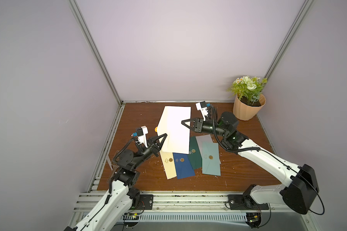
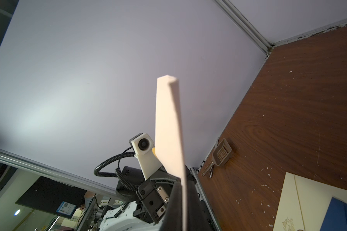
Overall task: Open the envelope
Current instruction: Open the envelope flap on the envelope, then place the envelope at the center of the board.
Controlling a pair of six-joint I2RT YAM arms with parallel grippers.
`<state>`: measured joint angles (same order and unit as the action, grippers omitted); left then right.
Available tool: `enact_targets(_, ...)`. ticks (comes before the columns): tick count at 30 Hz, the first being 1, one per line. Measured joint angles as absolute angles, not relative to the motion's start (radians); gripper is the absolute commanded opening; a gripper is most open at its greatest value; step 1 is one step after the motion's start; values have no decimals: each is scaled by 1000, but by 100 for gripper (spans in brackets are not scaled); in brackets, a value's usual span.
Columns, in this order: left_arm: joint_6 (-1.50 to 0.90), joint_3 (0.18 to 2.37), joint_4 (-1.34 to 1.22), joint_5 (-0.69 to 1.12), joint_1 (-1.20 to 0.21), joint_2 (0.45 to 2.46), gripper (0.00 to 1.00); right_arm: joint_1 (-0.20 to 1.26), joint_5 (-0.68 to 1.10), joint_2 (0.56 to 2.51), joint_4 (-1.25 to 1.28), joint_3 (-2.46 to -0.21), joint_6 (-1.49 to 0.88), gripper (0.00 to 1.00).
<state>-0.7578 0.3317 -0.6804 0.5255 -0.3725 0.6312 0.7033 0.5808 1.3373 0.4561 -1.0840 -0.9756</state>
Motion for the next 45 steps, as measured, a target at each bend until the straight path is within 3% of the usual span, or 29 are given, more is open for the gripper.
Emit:
enact_targets(3,-775,328,-715,544,-373,642,0,704,577,1351,444,-1084,-957,63)
enact_targets(5,-784,328,-735,556,-373,647,0,704,566,1366,417,-1088,-938,67)
enact_targets(18,-809,328,-777,571,-373,654,0,718,501,1531,323,-1153,-870,71)
enact_targets(24,-715,406,-514,421,-353,666,0,729,401,1537,229,-1161,-810,72)
enact_targets(28,-694,460,-423,374,-213,743,0,730,249,1482,89,-1161,-750,72)
enact_targets(34,-701,565,-394,397,-22,1052,0,729,80,1363,-21,-1140,-702,73)
enact_targets(45,-661,1093,-436,657,12,1838,0,729,30,1346,-75,-1076,-667,73)
